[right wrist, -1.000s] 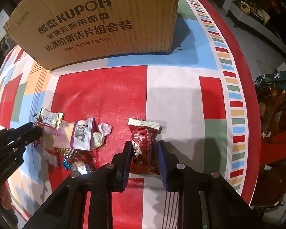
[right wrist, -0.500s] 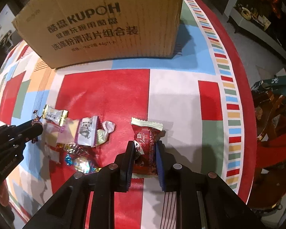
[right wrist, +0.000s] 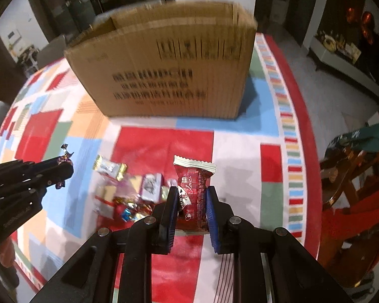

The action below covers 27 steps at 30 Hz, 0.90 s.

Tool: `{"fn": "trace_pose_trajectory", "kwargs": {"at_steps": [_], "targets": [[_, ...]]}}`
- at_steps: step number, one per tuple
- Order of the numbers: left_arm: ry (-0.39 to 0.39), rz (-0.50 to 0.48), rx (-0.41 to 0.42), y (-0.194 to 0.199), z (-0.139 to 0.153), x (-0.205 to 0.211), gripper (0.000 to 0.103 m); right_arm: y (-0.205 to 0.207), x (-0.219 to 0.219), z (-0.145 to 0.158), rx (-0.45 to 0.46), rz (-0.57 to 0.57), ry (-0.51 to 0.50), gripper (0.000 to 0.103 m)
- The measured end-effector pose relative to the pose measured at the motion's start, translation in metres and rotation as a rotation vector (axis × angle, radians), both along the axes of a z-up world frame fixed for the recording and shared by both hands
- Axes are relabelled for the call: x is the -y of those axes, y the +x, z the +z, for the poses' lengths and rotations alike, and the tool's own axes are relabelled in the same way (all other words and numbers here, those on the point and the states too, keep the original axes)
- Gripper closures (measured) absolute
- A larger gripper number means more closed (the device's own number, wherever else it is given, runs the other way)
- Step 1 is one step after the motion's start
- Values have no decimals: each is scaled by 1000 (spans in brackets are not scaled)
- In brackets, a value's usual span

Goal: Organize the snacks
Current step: 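Grasp a purple wrapped candy with the left tool while the right tool grasps the red snack, then carry the purple candy and red snack over the box and open both tools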

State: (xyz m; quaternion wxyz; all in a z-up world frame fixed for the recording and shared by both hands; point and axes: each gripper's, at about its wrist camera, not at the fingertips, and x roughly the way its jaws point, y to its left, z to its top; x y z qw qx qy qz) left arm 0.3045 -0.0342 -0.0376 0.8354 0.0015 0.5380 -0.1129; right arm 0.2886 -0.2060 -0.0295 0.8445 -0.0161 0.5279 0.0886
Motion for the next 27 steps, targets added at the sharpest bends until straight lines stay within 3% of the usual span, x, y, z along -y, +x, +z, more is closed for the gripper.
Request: {"fn": "trace_pose_trajectory", "kwargs": {"at_steps": [11,27], "targets": [[-12,-70,144,-3,59,11,86,8,3,53,141,21,88,80],[-41,-61,271,39,109,15,86,48,6,102,304,34,179,80]]}}
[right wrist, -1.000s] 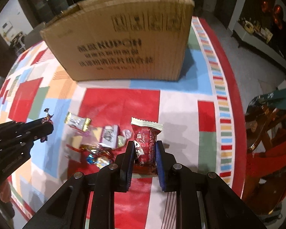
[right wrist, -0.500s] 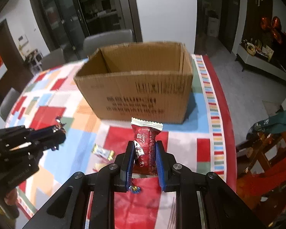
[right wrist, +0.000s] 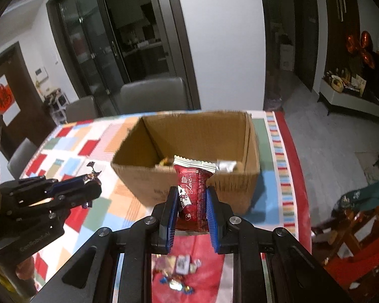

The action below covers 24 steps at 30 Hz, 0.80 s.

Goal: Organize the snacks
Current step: 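Carry the purple candy and red snack over the box and open both tools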

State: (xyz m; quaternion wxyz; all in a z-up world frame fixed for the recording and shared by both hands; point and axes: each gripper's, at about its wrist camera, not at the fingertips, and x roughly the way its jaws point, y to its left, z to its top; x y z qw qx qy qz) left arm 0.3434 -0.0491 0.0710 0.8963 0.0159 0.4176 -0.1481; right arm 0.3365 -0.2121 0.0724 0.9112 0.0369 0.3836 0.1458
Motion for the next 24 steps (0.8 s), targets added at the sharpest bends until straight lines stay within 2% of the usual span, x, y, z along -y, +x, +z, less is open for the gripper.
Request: {"fn": "trace_pose_trajectory", "kwargs": {"at_steps": [12,24], "targets": [[-22,11,19,45,0,9,86,35,-7,5,96,14,20,80],[0,59,28,88,-18,8,86,70,-11,-8,97,-8,11,80]]}}
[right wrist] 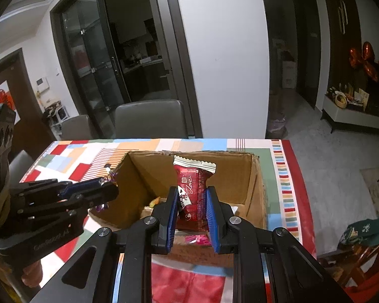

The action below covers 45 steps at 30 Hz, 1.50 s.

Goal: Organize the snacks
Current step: 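Carry the purple candy and red snack over the box and open both tools, then move both open tools back over the remaining snacks on the table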

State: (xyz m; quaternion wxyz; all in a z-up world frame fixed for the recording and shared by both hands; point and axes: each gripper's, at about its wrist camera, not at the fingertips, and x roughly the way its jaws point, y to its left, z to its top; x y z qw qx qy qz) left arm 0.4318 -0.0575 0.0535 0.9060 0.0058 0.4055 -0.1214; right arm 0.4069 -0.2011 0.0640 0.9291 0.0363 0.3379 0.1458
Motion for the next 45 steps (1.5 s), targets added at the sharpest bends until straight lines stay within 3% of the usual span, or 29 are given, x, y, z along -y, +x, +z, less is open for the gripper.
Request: {"fn": "trace_pose_trajectory", "kwargs": {"at_steps": [3,5,8,19,30,36,45], "targets": [[13,28,7,4,-3,2,83,5,2,-5,-8,-15,6,79],[19,41,13,4,-3,2,71,7,3,-8,-17,-24,1,77],[26,41,23,0,-4,1,60,7,6,-11,-25,-21,16,66],[4,46,67,-51,5,-3,60,-44,7,-6,30,26,12,65],[6,22,85,-122,-7,-5,60,-108,3,-13,92,88,-8,65],[21,8,117,-156,-16,-5,59,-140,3,-25,113,113,-11,65],[93,-17,159,-198,-39,2,59,-173,1,-58,73,152,3,65]]}}
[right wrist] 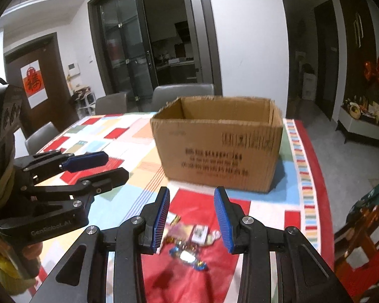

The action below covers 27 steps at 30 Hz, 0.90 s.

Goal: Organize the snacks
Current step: 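Move both open tools back over the remaining snacks on the table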

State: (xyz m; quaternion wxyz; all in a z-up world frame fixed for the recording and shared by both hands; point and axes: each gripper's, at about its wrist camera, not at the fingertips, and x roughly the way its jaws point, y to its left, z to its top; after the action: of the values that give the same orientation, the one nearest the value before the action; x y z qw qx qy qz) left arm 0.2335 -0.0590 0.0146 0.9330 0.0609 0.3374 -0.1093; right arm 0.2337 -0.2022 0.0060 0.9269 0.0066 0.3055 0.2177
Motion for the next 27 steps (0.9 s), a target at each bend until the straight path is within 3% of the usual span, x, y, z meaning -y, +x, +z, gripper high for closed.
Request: {"fn": "trace_pose_trajectory", "kwargs": {"at_steps": [6,15,27], "targets": [[-15,9,-29,-14,-26,-2,59,-8,-4,-29,-71,22,2,65],[-26,8,-140,-15,-73,-2,59,-11,-9,-75,-186,47,-29,65],[-20,-3,-240,1,-111,-4,59,6,-13,-107,-289,106,-82,65]]}}
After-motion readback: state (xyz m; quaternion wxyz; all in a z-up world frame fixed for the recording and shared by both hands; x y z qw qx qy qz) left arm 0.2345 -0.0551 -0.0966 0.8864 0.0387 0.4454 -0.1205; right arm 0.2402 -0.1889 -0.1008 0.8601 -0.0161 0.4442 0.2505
